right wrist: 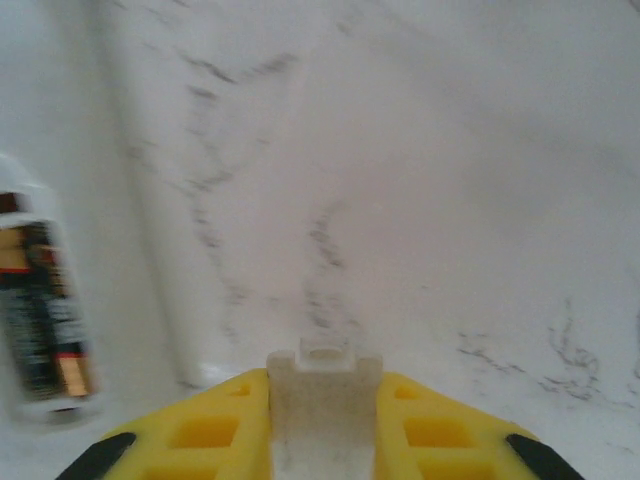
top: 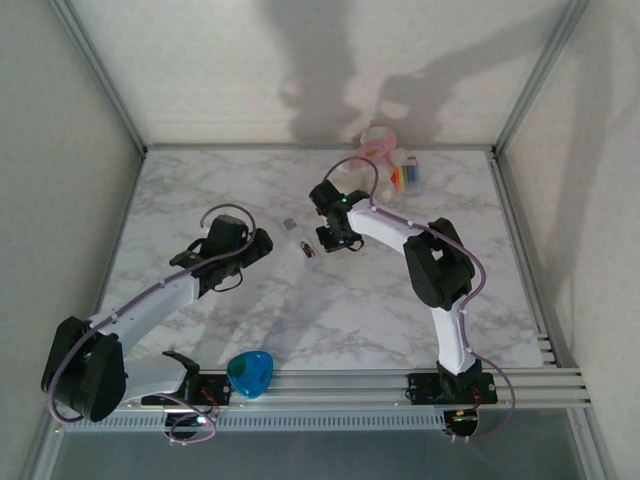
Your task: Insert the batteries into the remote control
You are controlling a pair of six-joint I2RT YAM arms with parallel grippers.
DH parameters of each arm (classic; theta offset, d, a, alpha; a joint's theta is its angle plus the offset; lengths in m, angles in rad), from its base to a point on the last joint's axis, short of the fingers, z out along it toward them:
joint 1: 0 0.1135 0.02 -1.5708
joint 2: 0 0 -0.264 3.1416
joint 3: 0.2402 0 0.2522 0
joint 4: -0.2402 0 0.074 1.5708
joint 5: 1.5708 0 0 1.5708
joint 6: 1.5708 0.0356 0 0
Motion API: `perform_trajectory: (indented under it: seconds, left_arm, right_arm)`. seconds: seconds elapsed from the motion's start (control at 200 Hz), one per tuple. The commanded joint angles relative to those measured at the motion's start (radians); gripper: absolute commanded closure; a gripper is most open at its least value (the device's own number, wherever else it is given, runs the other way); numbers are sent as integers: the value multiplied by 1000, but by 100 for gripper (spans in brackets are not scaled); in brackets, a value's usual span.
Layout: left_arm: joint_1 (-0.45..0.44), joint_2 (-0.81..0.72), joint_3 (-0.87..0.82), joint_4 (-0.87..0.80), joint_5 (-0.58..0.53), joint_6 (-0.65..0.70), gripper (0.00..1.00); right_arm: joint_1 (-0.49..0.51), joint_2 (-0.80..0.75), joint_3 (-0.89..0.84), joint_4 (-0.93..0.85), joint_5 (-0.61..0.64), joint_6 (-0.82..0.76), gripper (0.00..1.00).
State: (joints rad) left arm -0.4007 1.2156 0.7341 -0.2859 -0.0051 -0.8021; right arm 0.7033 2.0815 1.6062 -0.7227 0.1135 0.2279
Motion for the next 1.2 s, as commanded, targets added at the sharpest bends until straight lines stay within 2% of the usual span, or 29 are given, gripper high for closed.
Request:
perform_trajectory:
  seconds: [0.0, 0.17, 0.611, 1.192]
  left_arm:
    - [19, -57, -29, -54, -68, -45, 1]
    - [33, -118, -62, -67, -78, -57, 0]
    - [38, -157, -85, -82, -76, -66, 1]
    - [42, -160, -81, -86, -75, -67, 0]
  right_arm:
    - [39, -35, 53, -12, 26, 10, 75]
    - [101, -1, 108, -12, 24, 12, 75]
    - [128, 122, 240, -23, 24, -25, 75]
    - [128, 126, 145, 84, 56, -79, 76]
